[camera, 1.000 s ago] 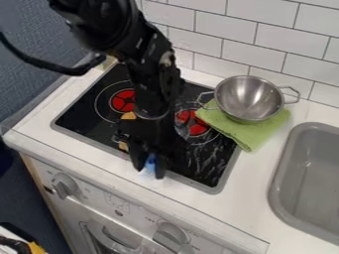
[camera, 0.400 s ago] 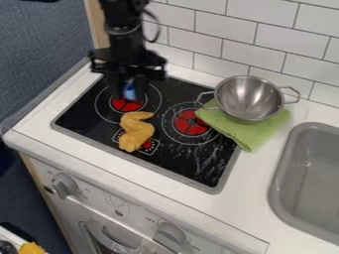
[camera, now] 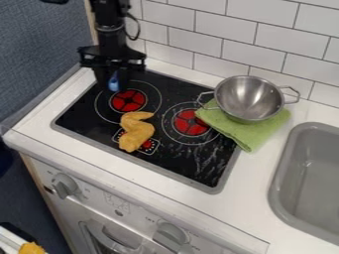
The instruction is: Take the blue spoon and put it on the upper left of the burner
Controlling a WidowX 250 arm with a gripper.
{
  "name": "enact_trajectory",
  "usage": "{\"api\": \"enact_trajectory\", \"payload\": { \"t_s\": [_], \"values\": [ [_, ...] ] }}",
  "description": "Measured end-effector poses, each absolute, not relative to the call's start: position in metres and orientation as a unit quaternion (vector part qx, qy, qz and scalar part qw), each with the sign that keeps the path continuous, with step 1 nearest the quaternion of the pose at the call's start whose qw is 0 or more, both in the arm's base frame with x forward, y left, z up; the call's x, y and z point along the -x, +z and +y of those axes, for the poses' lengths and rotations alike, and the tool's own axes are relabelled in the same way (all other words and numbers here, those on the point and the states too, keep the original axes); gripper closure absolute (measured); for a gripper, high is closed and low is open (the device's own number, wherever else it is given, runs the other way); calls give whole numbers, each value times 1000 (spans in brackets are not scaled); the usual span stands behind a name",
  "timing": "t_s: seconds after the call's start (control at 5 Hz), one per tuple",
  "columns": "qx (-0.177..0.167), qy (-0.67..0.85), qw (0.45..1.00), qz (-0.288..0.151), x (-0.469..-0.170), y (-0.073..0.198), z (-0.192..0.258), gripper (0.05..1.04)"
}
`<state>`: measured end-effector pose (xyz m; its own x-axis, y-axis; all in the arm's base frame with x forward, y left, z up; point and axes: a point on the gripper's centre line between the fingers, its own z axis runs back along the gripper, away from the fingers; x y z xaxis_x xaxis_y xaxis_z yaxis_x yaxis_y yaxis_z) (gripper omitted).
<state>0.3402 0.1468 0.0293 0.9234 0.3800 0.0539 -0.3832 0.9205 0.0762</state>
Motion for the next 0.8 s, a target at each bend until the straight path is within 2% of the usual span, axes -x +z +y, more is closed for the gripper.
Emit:
{"api": "enact_trajectory", "payload": {
  "t_s": [0.2,0.4,0.6,0.8],
  "values": [
    [-24,199,979,-21,-356,17,158,664],
    [-28,163,986,-16,-368,16,152,587],
    [-22,136,990,-23,-377,20,142,280],
    [-19,126,992,-27,-377,18,140,81]
  ]
}}
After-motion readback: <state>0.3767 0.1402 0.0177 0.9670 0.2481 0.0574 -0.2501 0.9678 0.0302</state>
